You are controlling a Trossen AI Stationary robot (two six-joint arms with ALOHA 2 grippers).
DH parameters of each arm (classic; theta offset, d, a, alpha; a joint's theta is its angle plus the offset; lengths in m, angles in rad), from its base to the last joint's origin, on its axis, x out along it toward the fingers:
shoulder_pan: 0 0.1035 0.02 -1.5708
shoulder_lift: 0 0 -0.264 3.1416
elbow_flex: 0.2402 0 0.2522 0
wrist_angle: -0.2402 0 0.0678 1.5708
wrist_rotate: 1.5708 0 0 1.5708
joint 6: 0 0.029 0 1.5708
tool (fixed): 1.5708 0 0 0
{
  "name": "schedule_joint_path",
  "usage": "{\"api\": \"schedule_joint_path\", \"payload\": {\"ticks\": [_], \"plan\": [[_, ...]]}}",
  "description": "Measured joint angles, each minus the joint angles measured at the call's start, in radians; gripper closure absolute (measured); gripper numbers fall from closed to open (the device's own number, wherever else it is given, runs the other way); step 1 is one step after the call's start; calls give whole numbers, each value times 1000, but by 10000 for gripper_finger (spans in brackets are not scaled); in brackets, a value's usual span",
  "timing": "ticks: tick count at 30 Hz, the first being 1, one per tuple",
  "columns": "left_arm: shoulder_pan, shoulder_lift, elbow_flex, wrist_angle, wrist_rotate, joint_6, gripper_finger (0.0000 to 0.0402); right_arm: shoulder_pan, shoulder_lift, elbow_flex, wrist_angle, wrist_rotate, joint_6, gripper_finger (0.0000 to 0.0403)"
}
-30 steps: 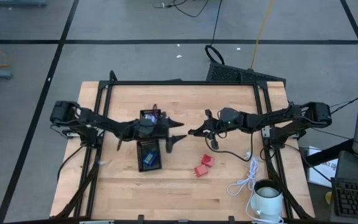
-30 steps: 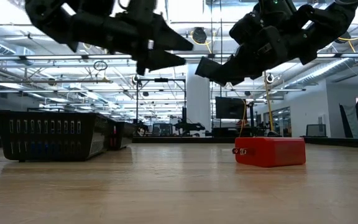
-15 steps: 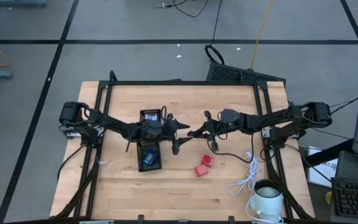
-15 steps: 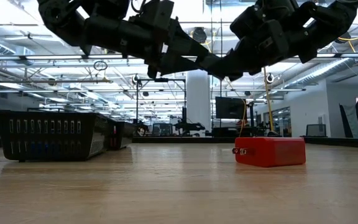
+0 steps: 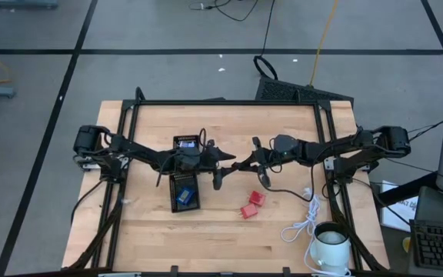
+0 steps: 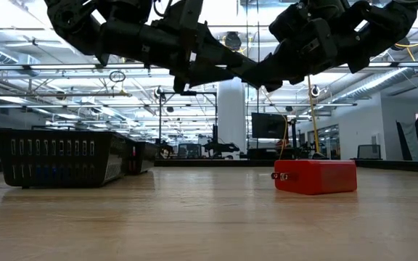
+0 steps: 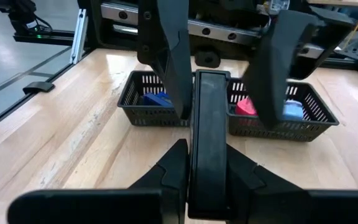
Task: Pick & Place Office items
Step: Put the black timer into the bottom black bin
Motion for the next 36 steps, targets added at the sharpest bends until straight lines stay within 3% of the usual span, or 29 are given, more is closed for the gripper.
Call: {"api": "schedule_joint_path", "payload": {"ticks": [8, 10, 16, 22, 29, 36], "plan": [[1, 0, 25, 14, 18, 17, 322, -1, -2, 0, 23, 1, 5, 353], [1, 0, 25, 13, 45, 42, 341, 0, -2, 0, 21, -10, 9, 353], [-3, -21, 26, -5, 58, 63, 341, 1, -2, 1, 12, -2, 28, 331], [-3, -157, 30, -106, -2, 101, 340, 2, 1, -2, -52, -5, 70, 289], [-62, -363, 30, -455, -56, 91, 341, -24, 0, -2, -83, -2, 62, 263], [-203, -455, 29, -847, -152, -124, 341, -37, 0, -1, -94, -1, 62, 266]]}}
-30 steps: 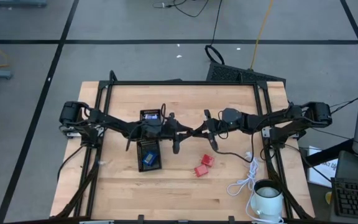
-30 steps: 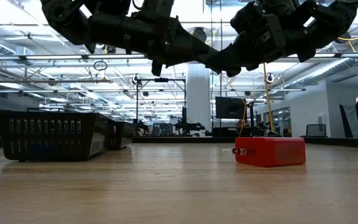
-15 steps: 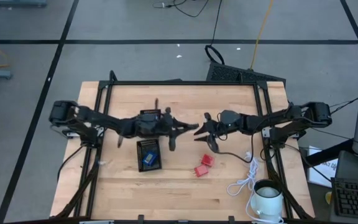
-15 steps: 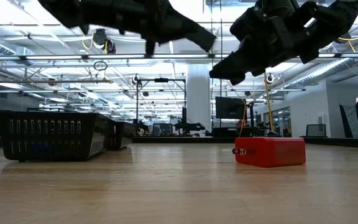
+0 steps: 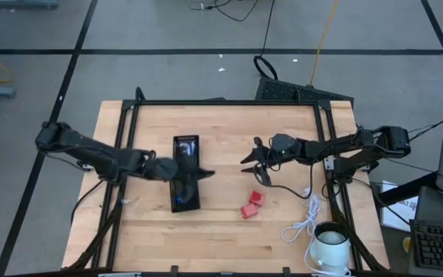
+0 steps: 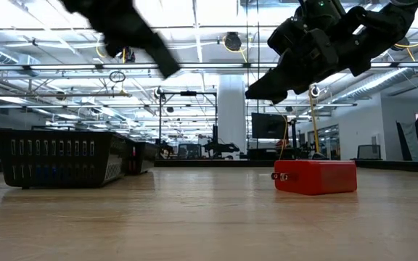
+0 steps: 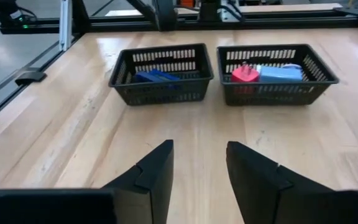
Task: Pick & Place Office items
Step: Put the black timer into the bottom black bin
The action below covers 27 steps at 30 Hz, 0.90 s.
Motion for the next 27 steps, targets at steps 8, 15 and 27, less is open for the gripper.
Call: {"api": "schedule_joint_path", "payload": {"ticks": [8, 15, 27], "plan": [[-155, -1, -1, -284, -78, -239, 341, 0, 0, 0, 1, 0, -12, 266], [-222, 14, -7, -388, -60, -326, 336, 0, 0, 0, 8, 5, -18, 269], [-175, 112, -43, -409, -79, -431, 292, 0, 0, 0, 8, 5, -10, 272]]}}
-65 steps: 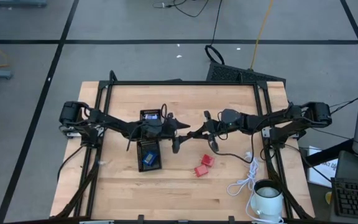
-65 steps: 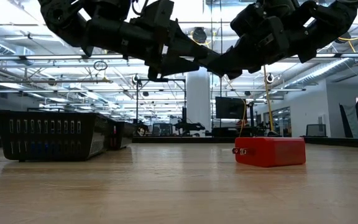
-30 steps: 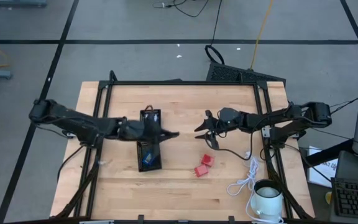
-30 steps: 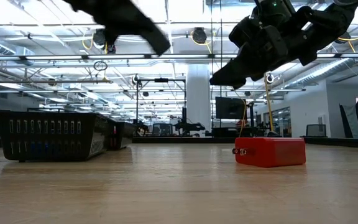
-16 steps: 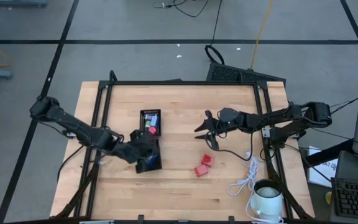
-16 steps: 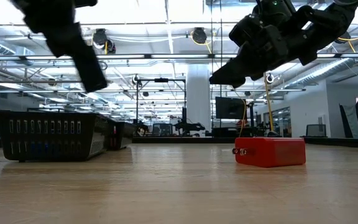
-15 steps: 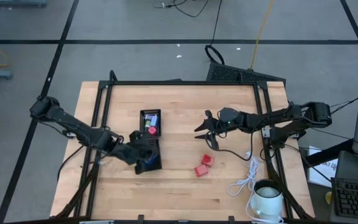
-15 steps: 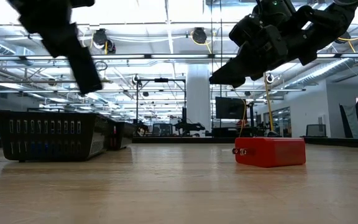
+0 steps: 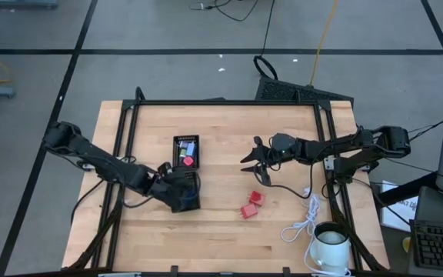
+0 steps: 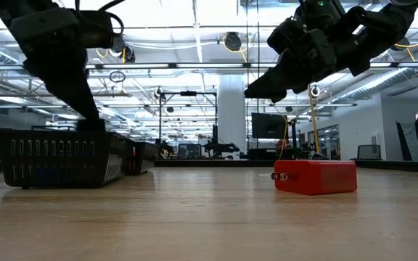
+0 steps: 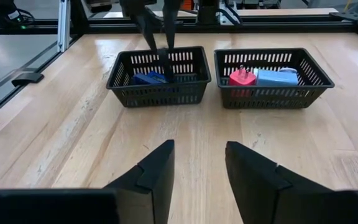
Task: Pick & Place Office items
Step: Put the black timer into the bottom black bin, then put the top red charger adapter into the top black bin
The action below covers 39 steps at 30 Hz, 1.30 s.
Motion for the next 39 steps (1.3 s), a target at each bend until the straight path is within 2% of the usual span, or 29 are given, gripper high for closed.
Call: {"api": "schedule_joint_path", "payload": {"ticks": [8, 14, 17, 20, 26, 29, 33, 37, 39], "plan": [[32, 5, 0, 0, 17, -14, 223, 0, 0, 0, -2, 0, -1, 269], [52, 5, 0, 2, 18, -31, 193, 0, 0, 0, -4, 0, 0, 272], [51, 5, 0, 7, 26, -80, 187, 0, 0, 0, -7, 0, 0, 271], [50, 5, 0, 38, 83, -86, 187, 0, 0, 0, -8, 0, 0, 270], [58, -2, 1, 151, 186, 45, 198, 0, 0, 0, -8, 0, 0, 273], [76, -32, 1, 206, 202, 107, 204, 0, 0, 0, -8, 0, 0, 271], [90, -108, 1, 255, 163, 185, 211, 3, 0, 0, -10, 0, 0, 272], [90, -188, 2, 259, 34, 262, 207, 42, 0, 0, -25, 12, 1, 277], [90, -227, 2, 270, -33, 301, 202, 77, -1, 0, -39, 55, 4, 279]]}}
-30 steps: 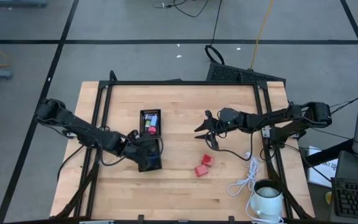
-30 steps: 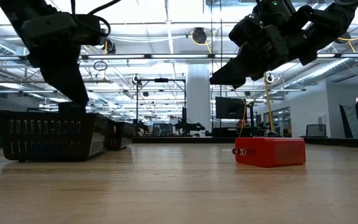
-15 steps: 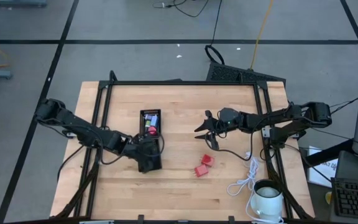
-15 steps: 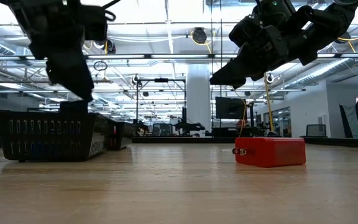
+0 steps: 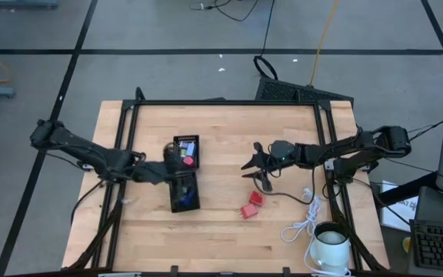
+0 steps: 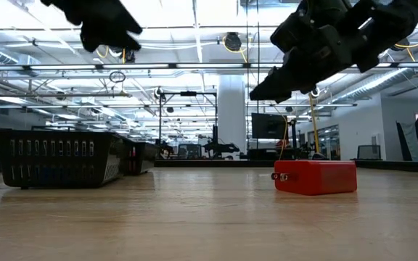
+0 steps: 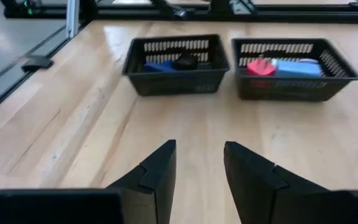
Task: Pick & Place Office items
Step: Put the top red charger adapter into the top black bin
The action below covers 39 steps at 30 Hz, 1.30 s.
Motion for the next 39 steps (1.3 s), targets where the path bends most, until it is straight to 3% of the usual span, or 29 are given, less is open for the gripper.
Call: {"api": "schedule_joint_path", "payload": {"ticks": [3, 12, 17, 22, 25, 29, 39], "plan": [[1, -50, 0, 34, -47, 75, 198, 51, -22, 0, -39, 23, -1, 282], [7, -95, 0, 170, -37, 292, 215, 209, -99, 0, -83, 32, 131, 270], [27, -62, -10, 214, -17, 297, 223, 353, -89, 0, -156, 265, 129, 235], [53, -35, -62, 297, 6, 272, 220, 447, -68, 0, -272, 438, 184, 152], [79, -20, -100, 342, 52, 252, 214, 456, -42, 0, -373, 443, 277, 105], [109, -19, -129, 395, 63, 222, 204, 455, 28, 0, -381, 443, 354, 70], [153, -19, -143, 397, 65, 172, 205, 411, 201, 1, -322, 467, 403, 89]]}}
